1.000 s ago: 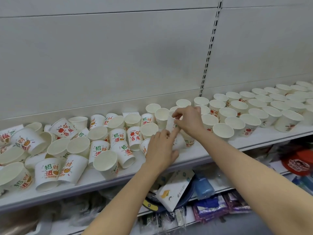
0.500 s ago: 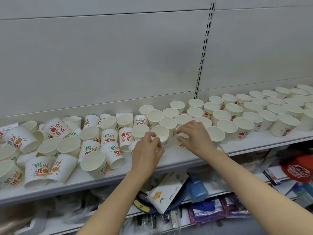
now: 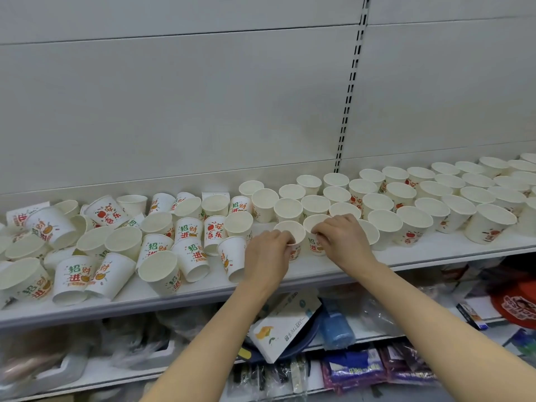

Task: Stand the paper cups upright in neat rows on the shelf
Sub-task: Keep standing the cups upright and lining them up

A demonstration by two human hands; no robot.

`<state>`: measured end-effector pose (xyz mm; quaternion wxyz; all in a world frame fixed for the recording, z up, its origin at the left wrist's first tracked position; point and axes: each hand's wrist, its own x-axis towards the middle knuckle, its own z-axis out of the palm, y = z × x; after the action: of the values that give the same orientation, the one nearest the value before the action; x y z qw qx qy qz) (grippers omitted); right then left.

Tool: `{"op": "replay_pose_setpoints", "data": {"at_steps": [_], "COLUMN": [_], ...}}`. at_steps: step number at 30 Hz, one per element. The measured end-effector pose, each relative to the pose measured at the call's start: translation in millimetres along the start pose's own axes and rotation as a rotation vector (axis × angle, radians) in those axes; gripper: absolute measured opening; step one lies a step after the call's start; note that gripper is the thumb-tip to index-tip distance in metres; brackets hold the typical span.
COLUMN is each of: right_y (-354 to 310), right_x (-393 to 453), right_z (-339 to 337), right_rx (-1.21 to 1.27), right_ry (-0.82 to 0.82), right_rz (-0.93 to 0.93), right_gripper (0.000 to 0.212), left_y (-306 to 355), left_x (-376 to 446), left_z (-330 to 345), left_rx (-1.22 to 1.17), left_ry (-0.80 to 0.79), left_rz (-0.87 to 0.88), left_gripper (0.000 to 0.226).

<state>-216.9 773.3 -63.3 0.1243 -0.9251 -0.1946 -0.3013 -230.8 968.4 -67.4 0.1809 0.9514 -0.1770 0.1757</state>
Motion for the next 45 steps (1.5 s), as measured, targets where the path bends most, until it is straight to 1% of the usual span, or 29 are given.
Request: {"op": "replay_pose_setpoints", "data": {"at_steps": [4,6,8,10,12,15,18,21,24,29,31,34,36,37,39,41,43,45], "right_y": [3,4,4,4,2,0,0,3,11,14,20,38,55,62,74,83,92,101], "right_x": [-1,-2,-3,-4,-3,-1,-5,-12,-16,-17,-18,-28,-36,-40,-44,-47,-49,-48], "right_z": [-3,-3,-3,-4,-5,-8,-11,-20,-26,-27,-30,-41,-49,-53,-60,-66,-68,-68], "right_rx": [0.035,0.045,0.051,0.063,0.085,0.118,0.126,0.152,0.127,0.058,0.071,0.035,-0.003,-0.014,-0.025,-0.059,-0.113,-0.133], "right_ry": [-0.023,-0.048,-0.069,-0.077,-0.073,-0.087,-0.100,-0.063,-0.057,-0.093,-0.036,0.097,0.149,0.155,0.099,-0.020,-0.111,-0.144], "right_rz": [0.075,0.088,0.101,0.106,0.107,0.150,0.146,0.113,0.096,0.051,0.052,0.123,0.191,0.232,0.321,0.361,0.350,0.328], "right_gripper": [0.017,0.015,0.014,0.014,0.013,0.012,0.016,0.022,0.023,0.024,0.024,0.021,0.019,0.022,0.033,0.038,0.035,0.029], "left_y": [-6,-14,-28,-41,-44,-25,-2,5,3,7,6,0,-2,-1,5,19,39,60], "left_x": [-7,-14,-20,-25,-27,-19,0,17,27,32,30,31,39,46,60,74,86,96], "left_z": [-3,-14,-27,-36,-41,-41,-34,-29,-28,-28,-27,-30,-34,-35,-37,-35,-30,-23], "left_rx": [-0.101,-0.093,-0.036,0.003,-0.001,-0.025,0.042,0.126,0.136,0.075,0.043,-0.077,-0.101,-0.099,-0.102,-0.115,-0.113,-0.103], "left_ry": [0.039,0.061,0.073,0.039,-0.009,-0.048,-0.091,-0.123,-0.123,-0.145,-0.151,-0.131,-0.112,-0.107,-0.107,-0.129,-0.154,-0.173], "left_rz": [-0.016,-0.013,-0.050,-0.117,-0.138,-0.046,0.059,0.082,0.098,0.128,0.140,0.105,0.085,0.089,0.109,0.127,0.152,0.192], "left_gripper": [0.027,0.035,0.040,0.045,0.047,0.045,0.042,0.033,0.019,0.015,0.019,0.032,0.030,0.027,0.023,0.021,0.022,0.025]}}
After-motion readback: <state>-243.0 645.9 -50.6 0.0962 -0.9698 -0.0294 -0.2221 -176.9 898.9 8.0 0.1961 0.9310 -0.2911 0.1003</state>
